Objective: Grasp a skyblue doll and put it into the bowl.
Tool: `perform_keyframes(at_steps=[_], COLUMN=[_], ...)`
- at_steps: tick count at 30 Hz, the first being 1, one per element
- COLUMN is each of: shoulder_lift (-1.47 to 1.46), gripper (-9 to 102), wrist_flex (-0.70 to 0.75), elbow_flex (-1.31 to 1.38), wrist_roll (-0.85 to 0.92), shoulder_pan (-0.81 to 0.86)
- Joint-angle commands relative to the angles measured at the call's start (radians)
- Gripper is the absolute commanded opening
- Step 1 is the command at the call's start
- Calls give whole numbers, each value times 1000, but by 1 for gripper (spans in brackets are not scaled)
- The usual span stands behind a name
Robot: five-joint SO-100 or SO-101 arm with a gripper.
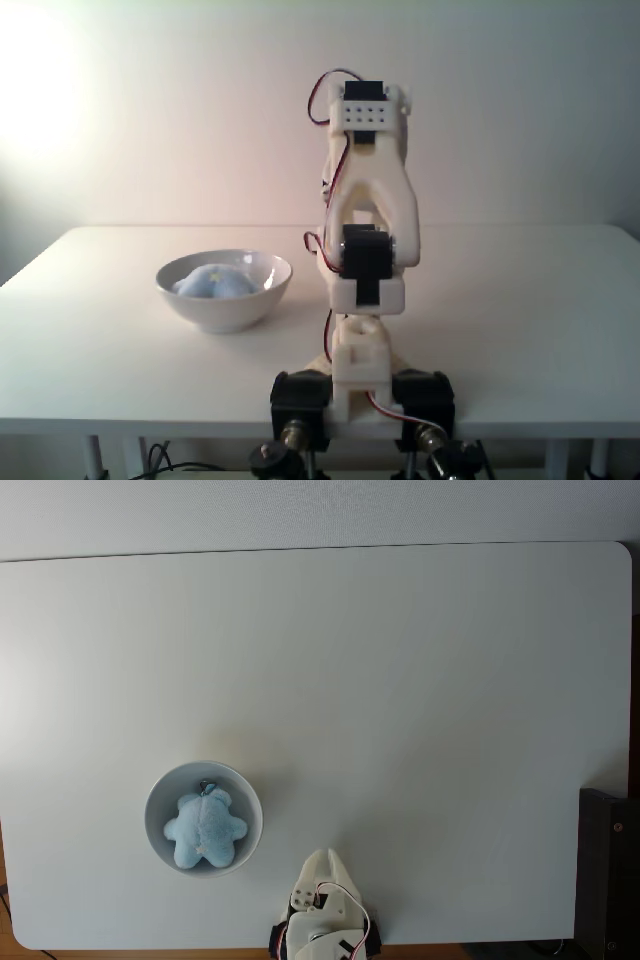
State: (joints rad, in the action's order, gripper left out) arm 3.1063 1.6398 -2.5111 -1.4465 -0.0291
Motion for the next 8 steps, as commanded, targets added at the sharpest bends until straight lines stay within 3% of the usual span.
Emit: perform_keyframes(at_steps=[1,8], shoulder_lift=[293,291], gripper=[1,1], wrist_flex=[-46,-114], elbow_flex=[-48,-153], wrist_roll=[-2,0], shoulder_pan=[12,11])
